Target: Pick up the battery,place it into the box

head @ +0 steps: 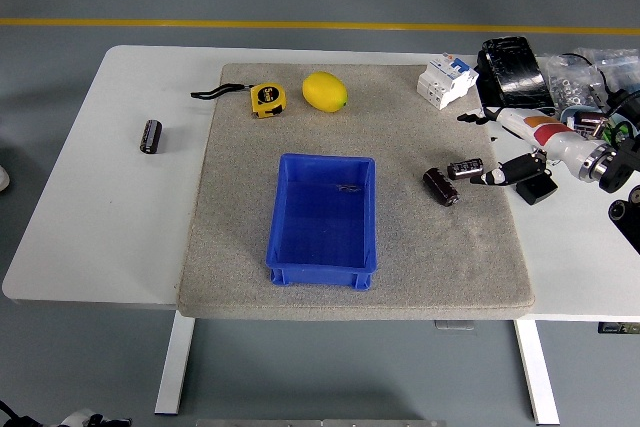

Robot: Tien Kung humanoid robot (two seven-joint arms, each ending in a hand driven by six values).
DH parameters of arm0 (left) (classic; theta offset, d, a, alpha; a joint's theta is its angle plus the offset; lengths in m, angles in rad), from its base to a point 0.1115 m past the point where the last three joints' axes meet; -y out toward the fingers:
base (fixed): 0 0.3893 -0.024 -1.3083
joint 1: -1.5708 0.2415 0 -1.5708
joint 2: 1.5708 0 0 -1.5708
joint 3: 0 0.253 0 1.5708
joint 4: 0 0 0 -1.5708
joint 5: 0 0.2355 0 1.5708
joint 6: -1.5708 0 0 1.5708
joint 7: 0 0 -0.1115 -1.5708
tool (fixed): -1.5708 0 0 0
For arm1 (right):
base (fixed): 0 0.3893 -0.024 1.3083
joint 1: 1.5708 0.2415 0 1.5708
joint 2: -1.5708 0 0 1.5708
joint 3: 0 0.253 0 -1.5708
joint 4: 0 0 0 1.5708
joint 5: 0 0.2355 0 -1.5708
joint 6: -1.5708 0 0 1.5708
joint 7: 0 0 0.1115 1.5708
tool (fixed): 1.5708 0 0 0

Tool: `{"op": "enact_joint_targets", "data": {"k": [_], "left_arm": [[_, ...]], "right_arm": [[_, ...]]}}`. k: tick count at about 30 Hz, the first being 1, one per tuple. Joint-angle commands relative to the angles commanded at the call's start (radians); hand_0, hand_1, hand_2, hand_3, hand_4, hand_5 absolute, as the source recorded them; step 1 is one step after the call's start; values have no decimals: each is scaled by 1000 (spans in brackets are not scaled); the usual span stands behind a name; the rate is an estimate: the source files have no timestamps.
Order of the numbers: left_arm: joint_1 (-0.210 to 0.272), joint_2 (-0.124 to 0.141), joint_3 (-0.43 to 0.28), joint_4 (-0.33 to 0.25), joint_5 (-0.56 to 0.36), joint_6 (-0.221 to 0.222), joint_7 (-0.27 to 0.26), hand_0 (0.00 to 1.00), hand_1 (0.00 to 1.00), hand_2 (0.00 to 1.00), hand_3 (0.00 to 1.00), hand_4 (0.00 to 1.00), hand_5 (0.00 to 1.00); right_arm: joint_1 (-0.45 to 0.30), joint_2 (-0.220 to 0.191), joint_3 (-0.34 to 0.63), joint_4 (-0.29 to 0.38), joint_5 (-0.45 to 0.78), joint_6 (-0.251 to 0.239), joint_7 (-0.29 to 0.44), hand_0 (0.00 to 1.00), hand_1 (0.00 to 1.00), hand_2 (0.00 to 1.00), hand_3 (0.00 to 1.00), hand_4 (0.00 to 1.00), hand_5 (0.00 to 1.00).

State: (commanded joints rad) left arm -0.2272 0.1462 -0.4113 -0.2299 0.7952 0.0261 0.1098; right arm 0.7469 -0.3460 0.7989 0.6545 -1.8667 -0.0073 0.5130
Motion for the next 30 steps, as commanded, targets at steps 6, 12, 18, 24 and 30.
{"op": "enact_joint_targets", "data": {"k": [6,12,18,24,30], "left_arm": [[-2,1,-9,0,13,-2,3,748,701,709,568,608,529],[-2,2,-18,0,26,-4,7,748,701,709,569,608,529],[-1,4,-25,-1,34,-5,11,747,702,709,569,608,527],[-1,4,-29,-2,39,-6,13,748,702,710,568,608,528],[-5,5,-32,-2,46,-8,14,748,702,709,568,608,529]], "right_arm": [[20,24,-23,-27,-20,-10,-4,789,744,772,787,962,249],[46,48,-53,-74,-43,-28,-11,754,707,733,758,944,240],[63,72,-86,-140,-43,-41,-20,720,667,704,710,911,237],[68,86,-94,-184,-49,-49,-23,705,658,694,710,892,212],[79,89,-115,-199,-64,-68,-20,699,653,688,695,873,203]]}}
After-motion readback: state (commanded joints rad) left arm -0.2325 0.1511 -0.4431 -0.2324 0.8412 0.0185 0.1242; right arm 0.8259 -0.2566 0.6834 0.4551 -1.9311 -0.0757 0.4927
